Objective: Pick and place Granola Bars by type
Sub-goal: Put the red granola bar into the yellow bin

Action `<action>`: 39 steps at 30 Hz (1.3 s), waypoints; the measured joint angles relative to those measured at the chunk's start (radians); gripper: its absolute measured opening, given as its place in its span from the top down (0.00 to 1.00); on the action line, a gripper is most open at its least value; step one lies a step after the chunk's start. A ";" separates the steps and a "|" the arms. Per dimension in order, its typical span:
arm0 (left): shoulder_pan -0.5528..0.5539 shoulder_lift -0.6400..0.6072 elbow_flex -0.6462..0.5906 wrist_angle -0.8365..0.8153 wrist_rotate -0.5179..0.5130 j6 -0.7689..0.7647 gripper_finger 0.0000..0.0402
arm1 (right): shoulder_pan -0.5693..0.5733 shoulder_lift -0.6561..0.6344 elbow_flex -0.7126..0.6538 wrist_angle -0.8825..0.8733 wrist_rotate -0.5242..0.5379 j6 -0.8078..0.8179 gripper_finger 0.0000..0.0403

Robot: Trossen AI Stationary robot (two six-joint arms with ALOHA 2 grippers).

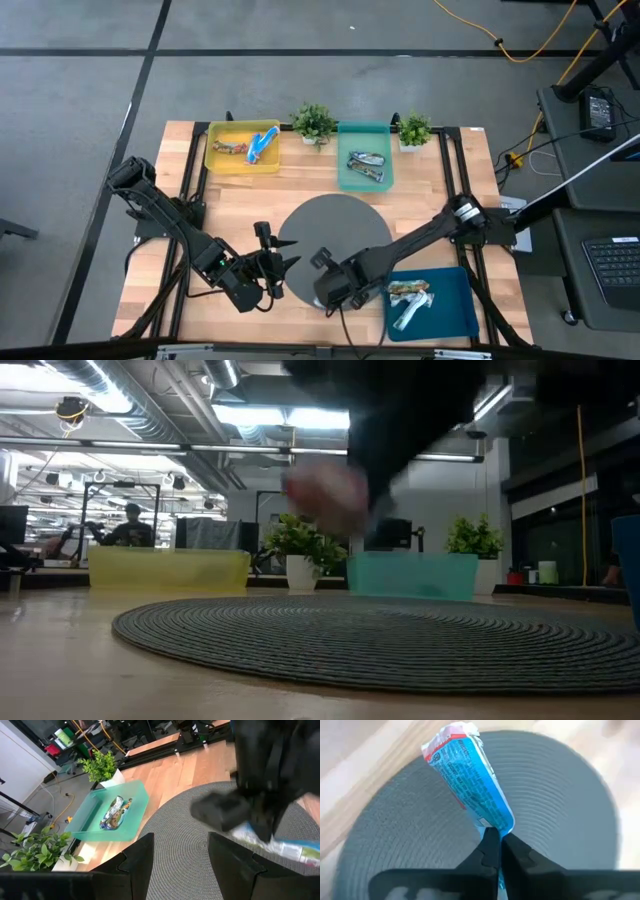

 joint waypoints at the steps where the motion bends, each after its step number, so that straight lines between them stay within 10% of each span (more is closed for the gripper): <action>1: 0.000 0.000 0.000 0.000 0.000 0.000 0.56 | 0.003 0.000 0.036 -0.043 0.020 0.016 0.98; 15: 0.008 0.000 0.000 0.000 -0.083 0.026 0.56 | 0.012 -0.160 0.226 -0.373 0.217 0.388 0.97; 27: 0.119 0.035 0.001 0.003 0.079 0.030 0.56 | -0.043 -0.593 -0.248 -0.004 0.338 0.495 0.97; 39: 0.199 0.104 0.001 0.344 0.147 0.395 0.49 | -0.088 -0.860 -0.756 0.597 0.265 0.480 0.98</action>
